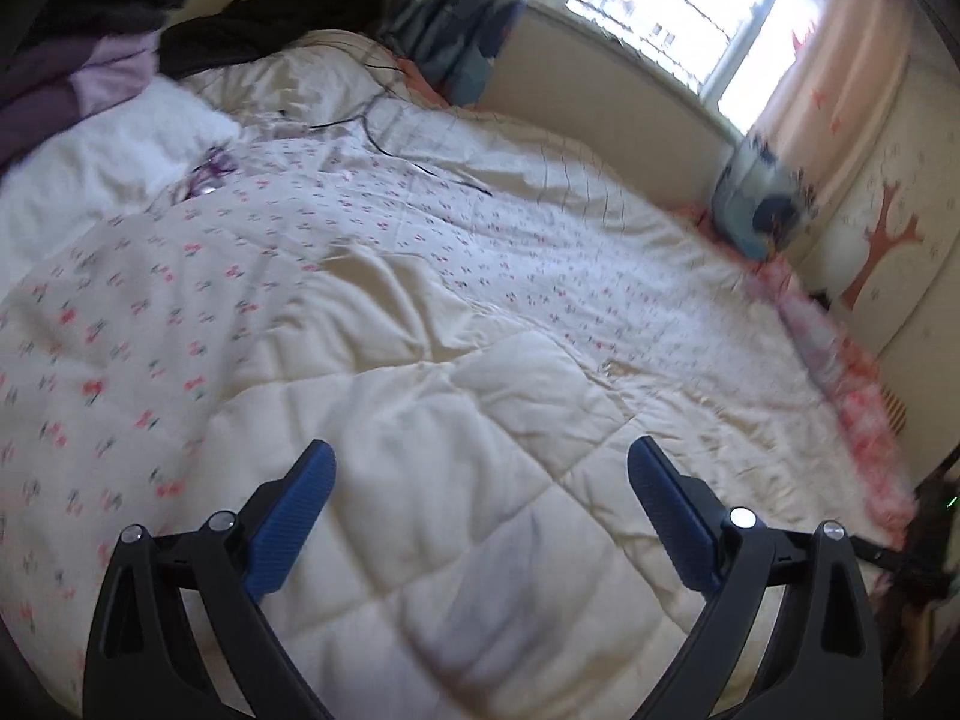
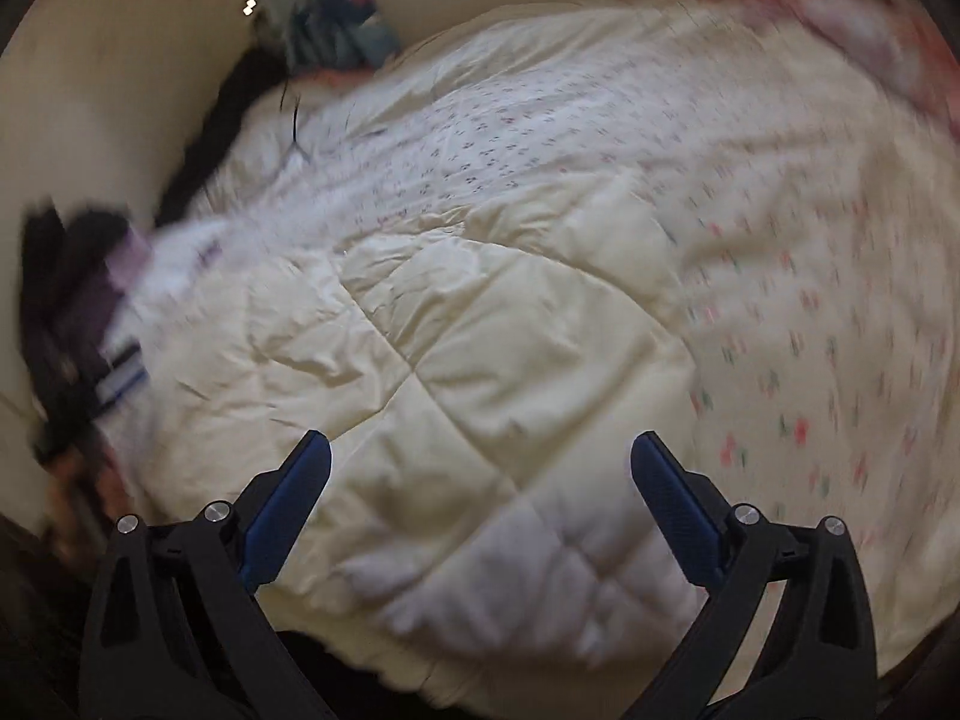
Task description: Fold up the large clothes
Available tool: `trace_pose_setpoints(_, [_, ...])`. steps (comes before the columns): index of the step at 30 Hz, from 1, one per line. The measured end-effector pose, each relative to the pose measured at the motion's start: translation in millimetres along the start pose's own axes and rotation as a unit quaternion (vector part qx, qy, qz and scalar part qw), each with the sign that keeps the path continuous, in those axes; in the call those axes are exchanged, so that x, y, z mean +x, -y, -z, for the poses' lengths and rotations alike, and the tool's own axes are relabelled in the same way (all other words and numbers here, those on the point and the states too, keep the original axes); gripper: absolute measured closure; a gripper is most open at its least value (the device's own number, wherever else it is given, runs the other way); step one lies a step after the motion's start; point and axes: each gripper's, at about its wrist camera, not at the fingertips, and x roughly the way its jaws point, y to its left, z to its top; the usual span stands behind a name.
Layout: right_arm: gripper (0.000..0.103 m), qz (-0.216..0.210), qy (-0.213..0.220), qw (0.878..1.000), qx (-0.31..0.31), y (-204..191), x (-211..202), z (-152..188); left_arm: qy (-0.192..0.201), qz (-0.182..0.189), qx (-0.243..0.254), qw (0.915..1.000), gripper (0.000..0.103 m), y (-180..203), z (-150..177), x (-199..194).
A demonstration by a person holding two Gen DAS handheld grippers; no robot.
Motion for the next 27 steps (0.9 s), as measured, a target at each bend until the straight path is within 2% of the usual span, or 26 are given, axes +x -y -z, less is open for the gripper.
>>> trace_pose_setpoints(3, [0.006, -0.057, 0.001, 0.992, 0.113, 46.5, -22.1, 23.3, 0.02, -0.002, -0.04, 0.999, 0.009, -25.2, 6.5, -40.4])
trace_pose_setpoints(5, [0.006, -0.081, -0.001, 0.986, 0.146, 64.9, -24.0, 38.2, 0.025, -0.005, -0.061, 0.9978, 0.008, -40.2, 11.5, -61.2])
trace_pose_setpoints(8, [0.006, -0.11, -0.013, 0.976, 0.185, 83.0, -15.8, 53.6, 0.0, 0.004, -0.12, 0.9927, 0.007, -66.5, 21.8, -78.9])
trace_pose_setpoints(10, [0.006, -0.12, -0.015, 0.973, 0.198, 87.0, -9.3, 57.4, -0.024, 0.009, -0.156, 0.9874, 0.007, -78.7, 31.6, -83.0])
trace_pose_setpoints(12, [0.006, -0.132, -0.017, 0.97, 0.206, 87.4, -6.6, 60.9, -0.036, 0.01, -0.169, 0.985, 0.007, -80.6, 40.6, -85.2])
trace_pose_setpoints(17, [0.006, -0.154, -0.029, 0.965, 0.209, 80.6, 11.9, 65.8, -0.082, 0.07, -0.193, 0.9753, 0.007, -71.4, 67.8, -72.0])
trace_pose_setpoints(18, [0.006, -0.178, -0.03, 0.958, 0.221, 81.8, 13.5, 68.2, -0.089, 0.074, -0.197, 0.9735, 0.007, -68.5, 72.1, -65.9])
trace_pose_setpoints(21, [0.006, -0.236, 0.006, 0.944, 0.229, 80.7, 7.3, 68.5, -0.112, 0.102, -0.212, 0.9656, 0.007, -62.3, 80.7, -47.7])
trace_pose_setpoints(22, [0.006, -0.239, 0.011, 0.944, 0.227, 79.9, 7.3, 66.9, -0.124, 0.108, -0.218, 0.962, 0.007, -59.7, 84.6, -37.2])
trace_pose_setpoints(25, [0.006, -0.233, -0.039, 0.948, 0.215, 70.6, 31.2, 63.6, -0.15, 0.117, -0.244, 0.951, 0.007, -54.7, 96.2, -18.4])
trace_pose_setpoints(27, [0.006, -0.232, -0.021, 0.953, 0.194, 60.5, 30.0, 59.0, -0.139, 0.13, -0.254, 0.9483, 0.007, -50.1, 99.1, -13.9])
